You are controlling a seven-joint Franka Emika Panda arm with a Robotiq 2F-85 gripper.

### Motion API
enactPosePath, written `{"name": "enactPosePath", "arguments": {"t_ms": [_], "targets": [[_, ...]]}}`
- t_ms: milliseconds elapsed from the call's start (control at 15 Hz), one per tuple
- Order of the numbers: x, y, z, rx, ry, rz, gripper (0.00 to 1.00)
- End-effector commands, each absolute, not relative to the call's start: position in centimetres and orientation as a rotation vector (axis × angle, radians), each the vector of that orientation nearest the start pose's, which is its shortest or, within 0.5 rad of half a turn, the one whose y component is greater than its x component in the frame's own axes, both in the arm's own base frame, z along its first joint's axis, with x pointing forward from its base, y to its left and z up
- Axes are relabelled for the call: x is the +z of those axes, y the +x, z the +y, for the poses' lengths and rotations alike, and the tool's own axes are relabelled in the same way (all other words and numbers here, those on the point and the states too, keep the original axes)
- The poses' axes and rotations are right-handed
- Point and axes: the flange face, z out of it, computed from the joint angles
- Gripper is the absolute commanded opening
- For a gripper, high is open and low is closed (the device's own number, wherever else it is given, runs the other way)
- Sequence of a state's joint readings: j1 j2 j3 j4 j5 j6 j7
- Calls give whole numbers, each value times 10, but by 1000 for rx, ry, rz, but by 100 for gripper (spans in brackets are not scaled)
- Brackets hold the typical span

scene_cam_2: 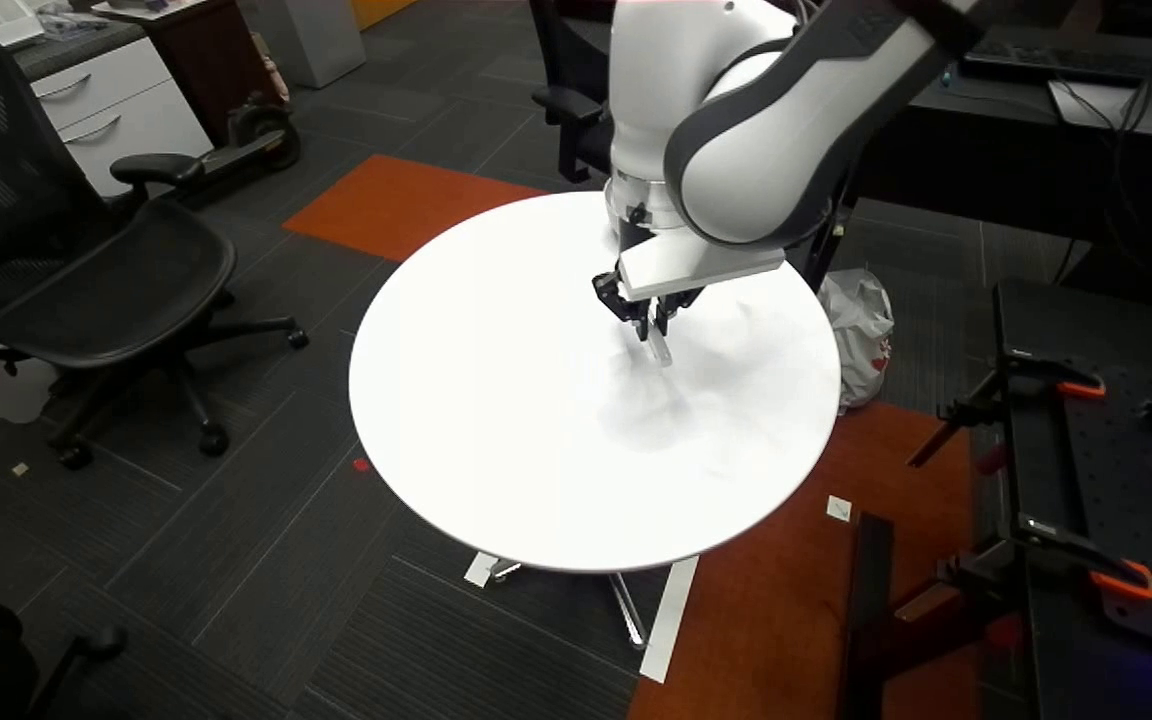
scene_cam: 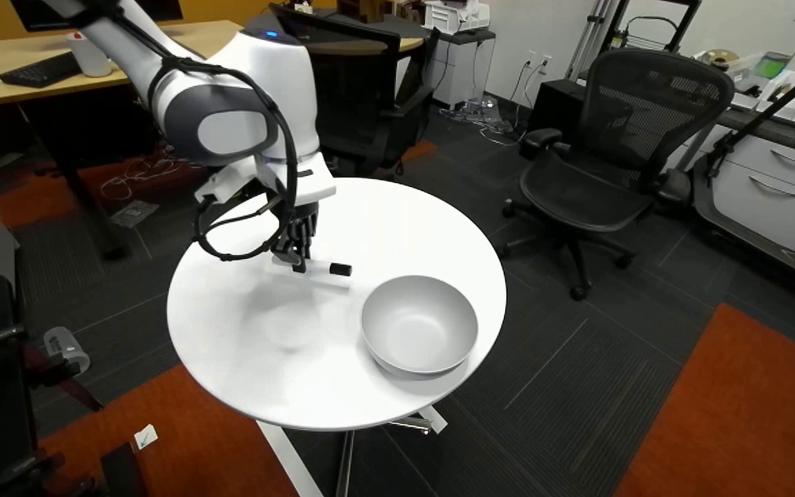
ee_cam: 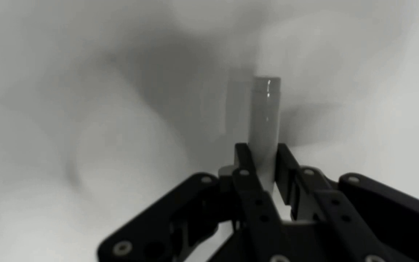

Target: Move the marker closer to you

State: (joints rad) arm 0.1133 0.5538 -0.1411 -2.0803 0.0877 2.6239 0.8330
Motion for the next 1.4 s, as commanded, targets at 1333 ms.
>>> {"name": "enactPosePath", "arguments": {"t_ms": [1333], "targets": [[200,485,20,146,-3074,395,5]]}}
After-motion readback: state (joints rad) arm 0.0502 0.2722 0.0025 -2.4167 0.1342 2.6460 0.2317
